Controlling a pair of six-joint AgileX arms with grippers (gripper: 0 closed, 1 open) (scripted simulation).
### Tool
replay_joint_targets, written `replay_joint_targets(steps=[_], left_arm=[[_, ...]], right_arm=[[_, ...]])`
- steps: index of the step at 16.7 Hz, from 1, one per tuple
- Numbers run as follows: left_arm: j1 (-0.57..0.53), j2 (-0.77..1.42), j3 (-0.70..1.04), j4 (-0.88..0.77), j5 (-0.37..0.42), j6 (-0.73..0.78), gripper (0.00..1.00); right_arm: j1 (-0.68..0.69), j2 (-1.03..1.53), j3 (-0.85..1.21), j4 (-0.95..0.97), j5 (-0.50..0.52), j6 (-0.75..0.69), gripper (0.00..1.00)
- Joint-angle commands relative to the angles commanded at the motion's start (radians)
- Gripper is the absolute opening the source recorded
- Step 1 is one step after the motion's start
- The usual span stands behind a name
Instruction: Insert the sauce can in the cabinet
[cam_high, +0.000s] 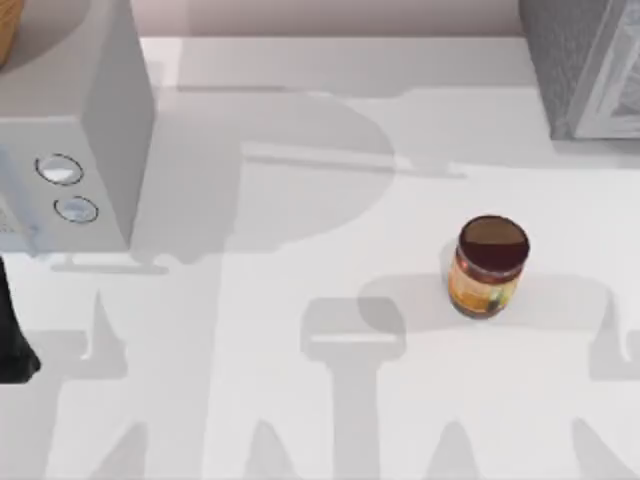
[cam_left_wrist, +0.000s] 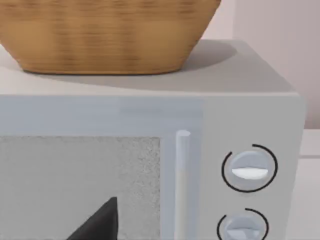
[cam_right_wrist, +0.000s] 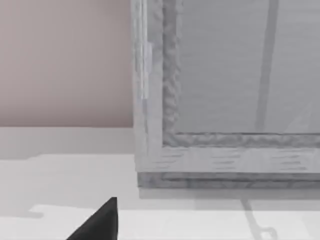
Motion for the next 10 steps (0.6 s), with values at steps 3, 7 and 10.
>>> replay_joint_targets(steps=[3,7,10], left_arm=[[0.000,0.000,0.000,0.000,0.000,0.000,1.00],[0.000,0.000,0.000,0.000,0.000,0.000,1.00],[0.000,0.000,0.000,0.000,0.000,0.000,1.00]], right_arm=[[-0.001,0.008,0.004,0.006,-0.006,0.000,1.00],[-0.008,0.131,0.053,0.089,-0.091,-0.002,1.00],[-0.016,0.314,0.121,0.203,-0.218,-0.007,1.00]])
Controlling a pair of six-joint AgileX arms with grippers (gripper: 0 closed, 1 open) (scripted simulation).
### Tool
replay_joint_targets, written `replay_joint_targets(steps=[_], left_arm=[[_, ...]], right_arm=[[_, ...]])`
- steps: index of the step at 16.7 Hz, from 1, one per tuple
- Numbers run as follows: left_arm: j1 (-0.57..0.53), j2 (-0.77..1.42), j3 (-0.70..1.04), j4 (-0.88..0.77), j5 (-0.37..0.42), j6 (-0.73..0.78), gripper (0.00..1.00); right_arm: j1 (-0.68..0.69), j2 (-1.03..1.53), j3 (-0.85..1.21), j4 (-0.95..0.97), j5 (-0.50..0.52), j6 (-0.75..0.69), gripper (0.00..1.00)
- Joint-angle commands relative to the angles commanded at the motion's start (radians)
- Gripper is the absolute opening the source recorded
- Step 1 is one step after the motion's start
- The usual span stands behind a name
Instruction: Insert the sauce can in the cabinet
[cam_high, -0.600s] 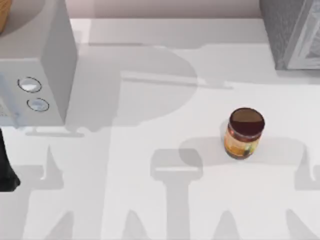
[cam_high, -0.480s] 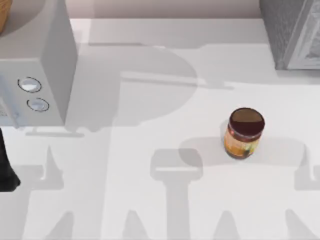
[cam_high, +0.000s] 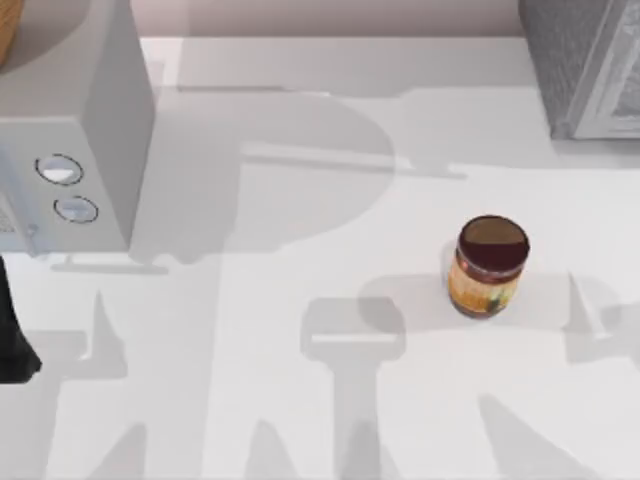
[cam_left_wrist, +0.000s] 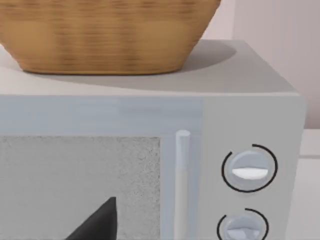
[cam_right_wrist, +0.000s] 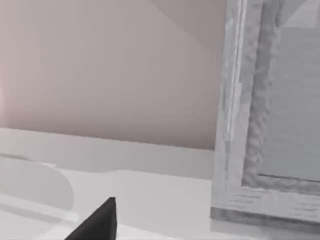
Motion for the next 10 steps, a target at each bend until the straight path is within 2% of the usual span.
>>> replay_joint_targets(steps=[4,10], left_arm=[[0.000,0.000,0.000,0.000,0.000,0.000,1.00],[0.000,0.000,0.000,0.000,0.000,0.000,1.00]], right_arm=[[-0.015,0.338,0.117,0.200,-0.227,-0.008,1.00],[-0.042,0.969,0.326,0.555,-0.639,-0.023,1.00]])
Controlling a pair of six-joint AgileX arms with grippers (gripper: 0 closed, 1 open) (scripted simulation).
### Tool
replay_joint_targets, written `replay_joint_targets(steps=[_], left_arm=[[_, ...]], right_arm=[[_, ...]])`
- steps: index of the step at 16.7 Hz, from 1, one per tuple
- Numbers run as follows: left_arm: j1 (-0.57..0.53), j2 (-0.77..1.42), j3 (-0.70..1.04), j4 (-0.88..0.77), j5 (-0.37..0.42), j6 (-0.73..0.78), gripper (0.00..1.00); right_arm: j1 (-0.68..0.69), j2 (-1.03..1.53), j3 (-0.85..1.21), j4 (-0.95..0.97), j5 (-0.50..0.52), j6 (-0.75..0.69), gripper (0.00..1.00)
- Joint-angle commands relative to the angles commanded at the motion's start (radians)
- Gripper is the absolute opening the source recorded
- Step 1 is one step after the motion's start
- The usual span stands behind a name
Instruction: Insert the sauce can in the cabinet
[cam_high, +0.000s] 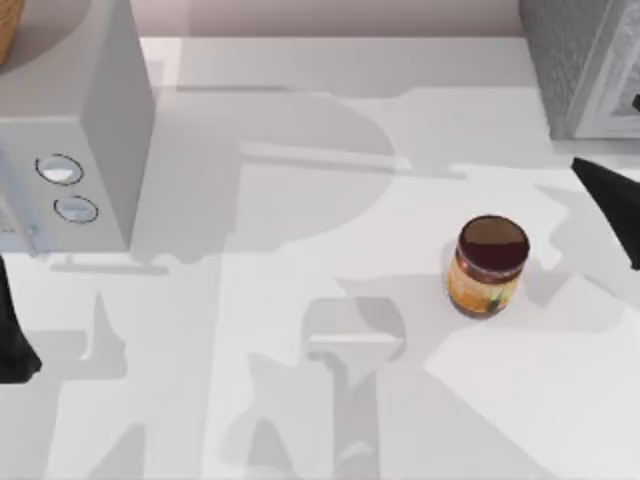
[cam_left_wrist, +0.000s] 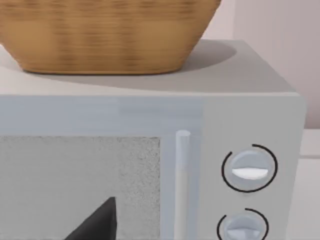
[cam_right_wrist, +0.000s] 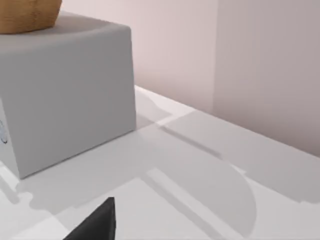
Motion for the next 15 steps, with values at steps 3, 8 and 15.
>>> replay_joint_targets(steps=[3,8,15], left_arm=[[0.000,0.000,0.000,0.000,0.000,0.000,1.00],[0.000,0.000,0.000,0.000,0.000,0.000,1.00],[0.000,0.000,0.000,0.000,0.000,0.000,1.00]], right_arm=[[-0.012,0.328,0.109,0.183,-0.210,-0.014,1.00],[-0.027,0.810,0.278,0.461,-0.521,-0.051,1.00],[-0.042,1.180,0.430,0.698,-0.768,-0.096,1.00]])
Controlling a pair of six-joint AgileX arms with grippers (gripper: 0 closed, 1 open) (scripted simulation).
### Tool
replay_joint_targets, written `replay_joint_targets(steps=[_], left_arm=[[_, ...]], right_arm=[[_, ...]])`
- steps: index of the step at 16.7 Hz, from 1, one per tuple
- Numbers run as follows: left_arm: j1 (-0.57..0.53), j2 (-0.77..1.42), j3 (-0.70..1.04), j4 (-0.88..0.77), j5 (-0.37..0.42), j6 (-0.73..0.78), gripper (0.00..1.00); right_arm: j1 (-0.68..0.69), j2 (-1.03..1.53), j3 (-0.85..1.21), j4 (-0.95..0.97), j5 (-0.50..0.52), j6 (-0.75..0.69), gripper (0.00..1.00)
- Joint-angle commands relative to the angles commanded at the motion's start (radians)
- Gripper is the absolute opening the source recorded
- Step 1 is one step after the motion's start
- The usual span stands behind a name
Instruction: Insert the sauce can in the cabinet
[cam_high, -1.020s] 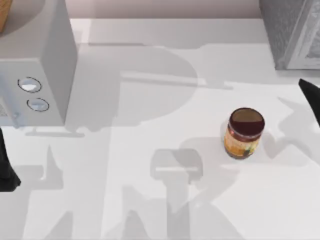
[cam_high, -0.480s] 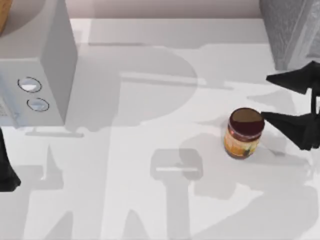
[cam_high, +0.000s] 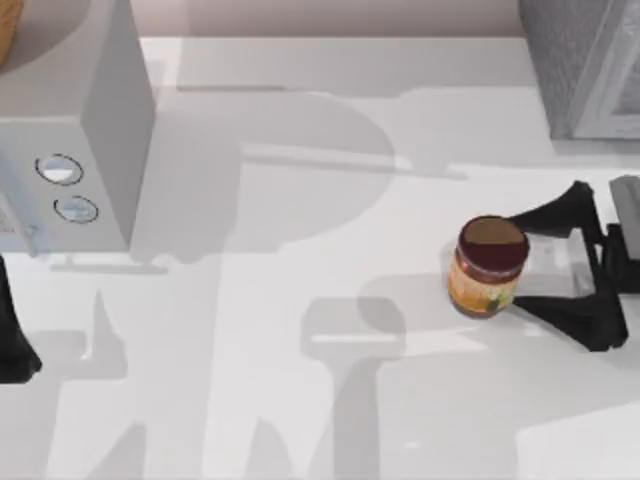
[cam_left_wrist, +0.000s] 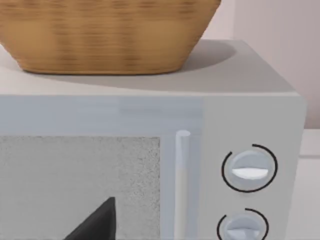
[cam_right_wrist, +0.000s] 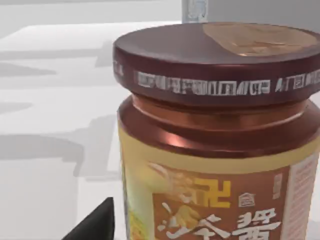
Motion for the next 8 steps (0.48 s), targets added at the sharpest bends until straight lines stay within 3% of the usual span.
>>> replay_joint_targets(steps=[5,6,8], left_arm=[[0.000,0.000,0.000,0.000,0.000,0.000,1.00],[0.000,0.000,0.000,0.000,0.000,0.000,1.00],[0.000,0.000,0.000,0.000,0.000,0.000,1.00]], right_arm=[[-0.001,0.013,0.006,0.010,-0.009,-0.002,1.00],[0.005,0.028,0.044,-0.023,0.043,0.000,1.00],[0.016,0.028,0.045,-0.015,0.037,0.004,1.00]])
